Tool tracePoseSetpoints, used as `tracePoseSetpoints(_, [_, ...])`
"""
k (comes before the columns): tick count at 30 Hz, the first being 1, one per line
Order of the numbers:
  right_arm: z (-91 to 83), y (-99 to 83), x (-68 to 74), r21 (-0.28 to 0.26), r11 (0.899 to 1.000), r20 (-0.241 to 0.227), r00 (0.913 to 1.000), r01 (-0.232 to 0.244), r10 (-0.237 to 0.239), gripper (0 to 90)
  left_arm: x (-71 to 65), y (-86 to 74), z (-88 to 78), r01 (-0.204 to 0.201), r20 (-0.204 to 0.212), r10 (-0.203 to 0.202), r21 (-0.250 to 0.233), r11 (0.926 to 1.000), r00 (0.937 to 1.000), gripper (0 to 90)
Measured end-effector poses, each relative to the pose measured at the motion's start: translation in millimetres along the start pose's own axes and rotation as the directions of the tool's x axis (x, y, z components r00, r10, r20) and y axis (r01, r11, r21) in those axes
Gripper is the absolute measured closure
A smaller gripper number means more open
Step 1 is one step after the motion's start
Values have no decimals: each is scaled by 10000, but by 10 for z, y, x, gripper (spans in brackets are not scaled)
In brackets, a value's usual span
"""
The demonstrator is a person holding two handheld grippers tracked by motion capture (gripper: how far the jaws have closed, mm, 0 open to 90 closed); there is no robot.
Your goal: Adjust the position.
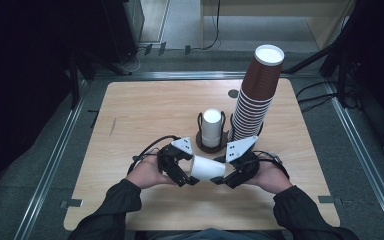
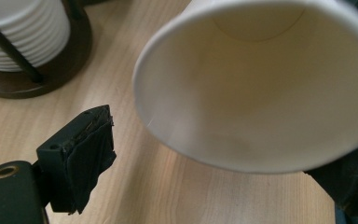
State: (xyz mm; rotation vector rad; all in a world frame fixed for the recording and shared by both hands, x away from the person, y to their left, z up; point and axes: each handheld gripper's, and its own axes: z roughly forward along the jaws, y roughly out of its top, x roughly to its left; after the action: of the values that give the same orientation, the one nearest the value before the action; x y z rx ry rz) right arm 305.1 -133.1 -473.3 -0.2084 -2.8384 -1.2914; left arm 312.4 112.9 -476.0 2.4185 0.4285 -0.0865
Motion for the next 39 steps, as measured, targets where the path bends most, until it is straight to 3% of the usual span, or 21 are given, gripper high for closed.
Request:
tracePoseSetpoints(6, [-59, -18, -28, -297, 9995, 52, 9999, -120, 121, 351, 12, -33, -45, 32, -7, -32, -55, 10000, 10000, 85])
tracePoseSetpoints(14, [-160, -43, -48, -884, 9949, 52, 9988, -481, 488, 351, 43, -48, -142, 551, 173, -538, -850, 9949, 9984, 86])
tracePoseSetpoints(22, [-225, -76, -80, -1482, 9873, -68, 9983, -580, 576, 349, 55, -58, -186, 720, 350, -680, -1308, 9888, 9971, 123])
tracePoseSetpoints(27, [-232, -60, -79, -1830, 9806, -340, 9973, -705, 654, 349, 33, -29, -219, 808, 873, -648, -1952, 9774, 9941, 123])
tracePoseSetpoints(32, [-212, -52, -73, -1897, 9792, -530, 9966, -718, 628, 349, 12, -10, -248, 802, 1077, -556, -2396, 9675, 9926, 127])
tracePoseSetpoints(33, [-184, -50, -67, -1850, 9800, -618, 9961, -730, 625, 349, 5, 2, -254, 828, 1229, -522, -2595, 9622, 9910, 128])
tracePoseSetpoints(39, [-124, -23, -58, -1940, 9779, -892, 9941, -781, 617, 349, -9, 24, -246, 769, 1391, -384, -2833, 9559, 9895, 140])
